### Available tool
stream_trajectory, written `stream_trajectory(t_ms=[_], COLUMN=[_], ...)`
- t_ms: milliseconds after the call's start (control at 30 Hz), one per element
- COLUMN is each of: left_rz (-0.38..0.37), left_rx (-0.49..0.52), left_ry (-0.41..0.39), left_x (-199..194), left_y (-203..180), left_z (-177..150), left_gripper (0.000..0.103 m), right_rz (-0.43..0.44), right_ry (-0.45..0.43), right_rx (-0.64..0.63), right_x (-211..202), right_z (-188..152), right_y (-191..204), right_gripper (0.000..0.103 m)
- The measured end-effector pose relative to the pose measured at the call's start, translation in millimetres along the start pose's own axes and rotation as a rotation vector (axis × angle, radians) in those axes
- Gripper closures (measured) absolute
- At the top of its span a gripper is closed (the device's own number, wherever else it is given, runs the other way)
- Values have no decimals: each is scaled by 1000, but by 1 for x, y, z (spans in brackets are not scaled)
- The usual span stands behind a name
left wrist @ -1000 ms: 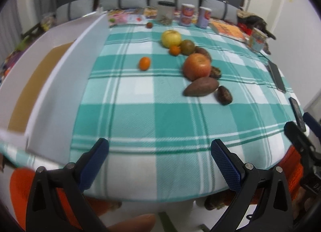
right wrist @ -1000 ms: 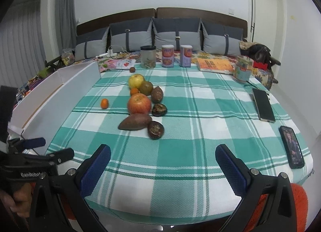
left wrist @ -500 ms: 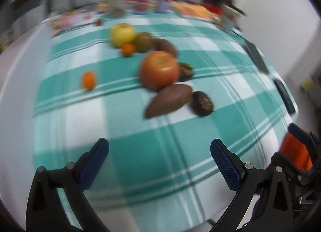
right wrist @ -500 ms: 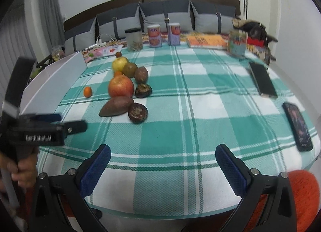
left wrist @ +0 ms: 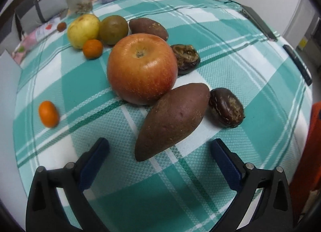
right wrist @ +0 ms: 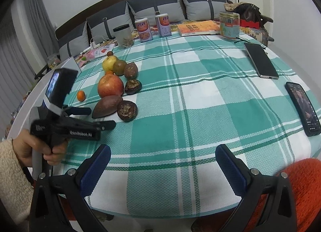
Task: Organize fruits
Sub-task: 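Grasp the sweet potato with the left tool while the right tool grasps a mangosteen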
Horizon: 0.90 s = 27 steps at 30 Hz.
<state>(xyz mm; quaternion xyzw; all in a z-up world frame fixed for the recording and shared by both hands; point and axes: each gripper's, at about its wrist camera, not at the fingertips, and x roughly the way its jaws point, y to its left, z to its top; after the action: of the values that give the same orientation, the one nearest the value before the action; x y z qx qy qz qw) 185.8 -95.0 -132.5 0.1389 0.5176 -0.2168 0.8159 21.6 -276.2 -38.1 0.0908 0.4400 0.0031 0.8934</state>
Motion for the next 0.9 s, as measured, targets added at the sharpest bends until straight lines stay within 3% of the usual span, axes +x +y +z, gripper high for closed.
stream_trajectory(t_ms=[67,167,267,333,367,500,567,667,733,867,900], left_rz=[7,11,13,10,-12,-34,-27,-43,-63,-85,-87], left_rx=[-1,47,121,145,143,128,140,94,14,-67,-65], left_ry=[21,125,115,118,141,145,127,108,101,107,107], left_x=[0,1,-6,-7,-6,-9,-14,-20,-27,-28,-29], left_y=[0,0,-4,-5,-4,-5,-10,-10,-3,-4,-4], left_z=[2,15,23,26,27,28,21,10,-1,-7,-7], left_gripper=[0,3,4,28,54,58,67,70,70,67,62], right_rz=[4,8,10,8,7,11,41,149,226,277,287], right_ry=[-3,-3,-4,-10,-13,-5,18,96,221,408,455], right_rx=[8,28,42,45,44,38,32,6,-42,-137,-143], right_x=[-1,0,-2,-3,-4,-3,3,26,62,119,134], right_z=[1,1,1,2,2,2,6,24,43,65,71], right_y=[-2,-6,-10,-11,-11,-10,-9,-7,-1,17,21], right_gripper=[0,0,0,0,0,0,0,0,0,7,10])
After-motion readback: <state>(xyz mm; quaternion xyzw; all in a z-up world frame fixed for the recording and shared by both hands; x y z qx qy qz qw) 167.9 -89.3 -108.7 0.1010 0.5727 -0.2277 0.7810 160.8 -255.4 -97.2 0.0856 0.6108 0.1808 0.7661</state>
